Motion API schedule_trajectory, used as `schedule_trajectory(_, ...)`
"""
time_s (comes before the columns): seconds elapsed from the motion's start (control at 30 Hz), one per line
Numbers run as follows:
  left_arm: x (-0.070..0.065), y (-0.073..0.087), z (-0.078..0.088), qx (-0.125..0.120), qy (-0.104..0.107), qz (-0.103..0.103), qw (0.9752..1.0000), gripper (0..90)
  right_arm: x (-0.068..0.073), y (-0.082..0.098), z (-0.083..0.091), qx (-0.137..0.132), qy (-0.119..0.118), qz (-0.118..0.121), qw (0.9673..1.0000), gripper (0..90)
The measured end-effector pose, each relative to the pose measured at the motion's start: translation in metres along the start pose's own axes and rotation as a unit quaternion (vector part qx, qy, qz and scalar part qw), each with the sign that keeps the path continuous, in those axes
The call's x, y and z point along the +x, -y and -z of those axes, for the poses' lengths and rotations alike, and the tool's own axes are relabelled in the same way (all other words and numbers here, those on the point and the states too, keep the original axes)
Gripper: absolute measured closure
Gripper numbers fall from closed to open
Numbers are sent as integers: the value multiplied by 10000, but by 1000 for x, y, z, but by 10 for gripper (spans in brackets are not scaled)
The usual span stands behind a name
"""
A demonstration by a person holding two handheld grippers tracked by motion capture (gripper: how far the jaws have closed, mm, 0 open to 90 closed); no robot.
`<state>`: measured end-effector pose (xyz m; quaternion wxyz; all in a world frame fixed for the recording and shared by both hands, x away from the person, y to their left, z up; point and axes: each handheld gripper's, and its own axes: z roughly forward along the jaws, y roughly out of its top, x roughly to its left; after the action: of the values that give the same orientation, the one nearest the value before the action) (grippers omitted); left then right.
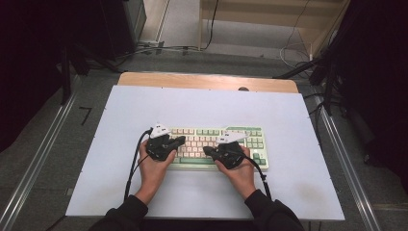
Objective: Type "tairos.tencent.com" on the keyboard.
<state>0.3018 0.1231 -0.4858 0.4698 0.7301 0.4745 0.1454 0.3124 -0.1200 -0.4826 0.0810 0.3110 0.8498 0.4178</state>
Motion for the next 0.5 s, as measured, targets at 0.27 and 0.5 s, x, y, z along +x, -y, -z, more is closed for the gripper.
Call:
schedule_trajectory(0.27, 0, 0, 0, 3, 7, 3, 10000, 900, 1, 1, -3, 37, -18, 26, 10000, 877)
schedule_trajectory(0.5, 0, 0, 0, 9, 15, 5, 10000, 900, 2, 1, -6, 78, -16, 41, 10000, 877)
